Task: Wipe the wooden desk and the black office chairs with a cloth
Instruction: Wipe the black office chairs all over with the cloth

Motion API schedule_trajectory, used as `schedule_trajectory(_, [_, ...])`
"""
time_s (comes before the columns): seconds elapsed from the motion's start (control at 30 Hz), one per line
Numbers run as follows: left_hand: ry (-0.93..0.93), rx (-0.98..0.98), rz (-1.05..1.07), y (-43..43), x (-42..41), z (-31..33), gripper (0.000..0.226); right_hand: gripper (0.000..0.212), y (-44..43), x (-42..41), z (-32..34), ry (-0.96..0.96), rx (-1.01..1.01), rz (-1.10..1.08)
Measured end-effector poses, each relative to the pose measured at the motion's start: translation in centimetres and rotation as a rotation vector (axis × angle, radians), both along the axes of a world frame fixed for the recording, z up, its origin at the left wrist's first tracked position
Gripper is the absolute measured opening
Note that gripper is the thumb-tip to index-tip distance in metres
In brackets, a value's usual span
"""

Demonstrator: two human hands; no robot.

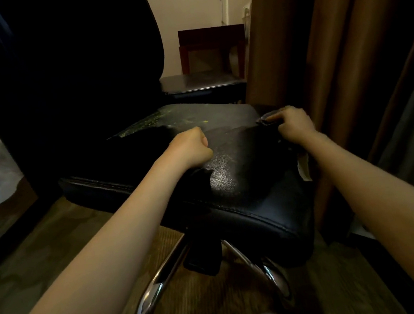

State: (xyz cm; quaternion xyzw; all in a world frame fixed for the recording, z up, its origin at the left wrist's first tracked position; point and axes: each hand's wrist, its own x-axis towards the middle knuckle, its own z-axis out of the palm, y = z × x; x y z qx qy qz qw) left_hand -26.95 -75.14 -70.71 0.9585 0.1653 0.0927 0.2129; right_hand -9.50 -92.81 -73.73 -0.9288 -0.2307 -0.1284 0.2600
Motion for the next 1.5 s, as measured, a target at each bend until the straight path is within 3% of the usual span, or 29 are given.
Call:
schedule_trajectory(0.1, [0.145,0.003,-0.043,-0.1,0.9,-0.3,0.021,0.061,-1.7,-3.8,0.6,-0.039,0.201,0.078])
schedule_trajectory(0.2, [0.231,-0.027,-0.063,0.2,2.0,-0.2,0.025,0.064,-2.5,-10.2,-0.5,-0.187,0.081,0.364])
schedule_trajectory(0.27, [0.292,-0.008,-0.093,0.2,2.5,0.1,0.022,0.065,-2.9,-12.7,-2.6,-0.345,-0.028,0.427])
schedule_trajectory(0.53, [0.334,0.157,-0.155,-1.3,2.8,0.6,0.011,0.066,-5.1,-5.7,-3.9,-0.075,0.012,0.12])
schedule_trajectory(0.6, [0.339,0.167,-0.168,-1.3,3.0,0.2,0.019,0.067,-5.7,-8.6,-4.4,-0.13,0.037,0.218])
schedule_trajectory(0.7, [0.338,0.119,-0.179,-1.3,3.4,0.4,0.007,0.071,-7.2,-14.8,-4.6,-0.256,0.076,0.482])
schedule_trajectory(0.8, [0.34,0.083,-0.218,-1.9,3.7,0.8,0.024,0.064,-8.2,-16.9,-5.6,-0.313,0.061,0.611])
schedule_trajectory(0.97, [0.311,-0.015,-0.27,-3.3,3.5,0.5,0.024,0.063,-6.2,-12.6,-4.3,-0.229,0.083,0.377])
schedule_trajectory(1.27, [0.321,0.068,-0.296,-3.2,3.2,-0.4,0.033,0.064,-5.2,-5.9,-5.4,-0.117,0.169,-0.005])
schedule_trajectory(1.37, [0.351,0.092,-0.311,-3.2,3.1,-0.5,0.019,0.061,-5.6,-3.5,-5.4,-0.033,0.268,-0.093])
schedule_trajectory(1.5, [0.393,0.151,-0.273,-3.1,2.6,-0.2,0.046,0.06,-6.0,-1.8,-3.9,-0.017,0.32,-0.106])
